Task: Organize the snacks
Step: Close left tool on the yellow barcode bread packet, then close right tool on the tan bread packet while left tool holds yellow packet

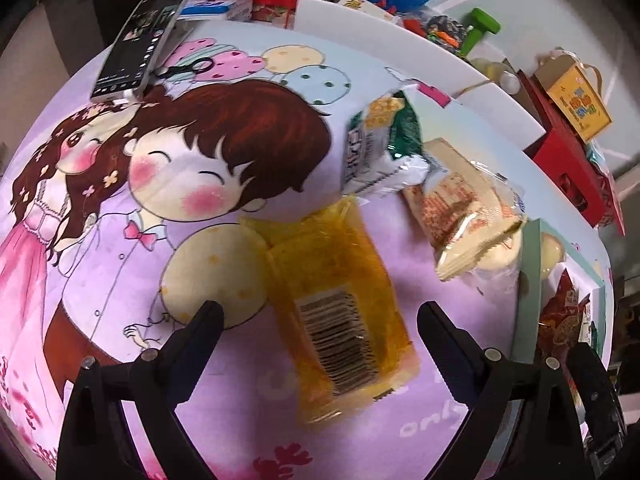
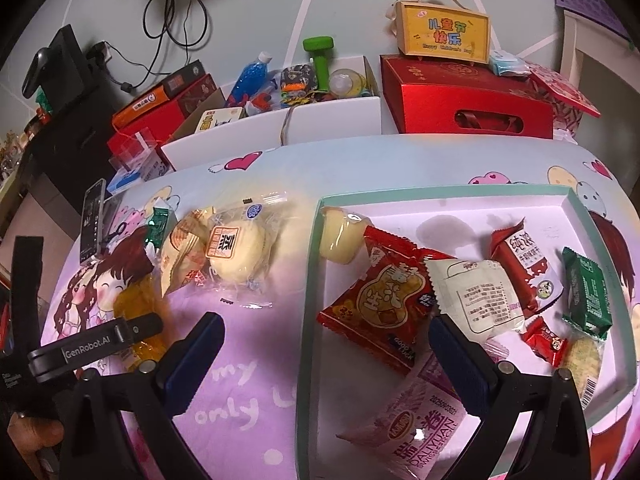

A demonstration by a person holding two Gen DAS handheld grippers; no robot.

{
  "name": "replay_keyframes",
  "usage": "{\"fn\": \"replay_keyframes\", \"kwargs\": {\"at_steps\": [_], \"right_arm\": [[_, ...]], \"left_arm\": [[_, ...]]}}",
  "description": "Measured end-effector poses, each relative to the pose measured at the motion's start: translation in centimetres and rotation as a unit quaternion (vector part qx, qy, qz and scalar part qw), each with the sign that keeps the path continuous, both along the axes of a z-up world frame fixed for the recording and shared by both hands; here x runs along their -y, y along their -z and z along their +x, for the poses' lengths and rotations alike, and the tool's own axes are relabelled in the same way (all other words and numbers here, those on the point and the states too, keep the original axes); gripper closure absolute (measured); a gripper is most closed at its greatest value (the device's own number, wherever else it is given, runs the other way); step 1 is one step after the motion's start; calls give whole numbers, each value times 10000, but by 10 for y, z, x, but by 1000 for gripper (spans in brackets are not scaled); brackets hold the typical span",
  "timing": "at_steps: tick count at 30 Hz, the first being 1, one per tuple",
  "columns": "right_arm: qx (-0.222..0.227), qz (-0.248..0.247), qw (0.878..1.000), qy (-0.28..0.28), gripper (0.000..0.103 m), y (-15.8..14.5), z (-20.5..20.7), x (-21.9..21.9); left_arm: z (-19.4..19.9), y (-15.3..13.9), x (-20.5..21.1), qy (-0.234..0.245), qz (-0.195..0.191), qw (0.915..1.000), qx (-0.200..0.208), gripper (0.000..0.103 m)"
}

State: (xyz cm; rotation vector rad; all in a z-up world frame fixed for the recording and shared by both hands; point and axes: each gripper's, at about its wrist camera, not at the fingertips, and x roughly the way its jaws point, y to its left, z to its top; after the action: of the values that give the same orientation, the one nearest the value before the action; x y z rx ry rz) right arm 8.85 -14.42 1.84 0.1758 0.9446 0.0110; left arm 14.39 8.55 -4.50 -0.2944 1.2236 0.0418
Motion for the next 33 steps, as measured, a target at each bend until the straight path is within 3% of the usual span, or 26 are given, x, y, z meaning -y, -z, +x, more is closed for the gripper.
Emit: {"fn": "replay_keyframes", "kwargs": {"at_steps": [3,9,16,33], "right_arm": [[15,6,10000,-52,0,1,0,-3],[-29,-52,9999,-102,0,6,1,-9],[-49,-178,9998,-83,0,9,2,-15],[23,-354,9991,-211,0,11,3,-35]], "left_arm": [[1,4,7,49,-28,10000,-45,24],[0,4,8,85,-230,9997,27,37],[-3,-7,-3,81,-194,9997,152,51],[5,-17,-29,-81,-436,9982,392,54]]}}
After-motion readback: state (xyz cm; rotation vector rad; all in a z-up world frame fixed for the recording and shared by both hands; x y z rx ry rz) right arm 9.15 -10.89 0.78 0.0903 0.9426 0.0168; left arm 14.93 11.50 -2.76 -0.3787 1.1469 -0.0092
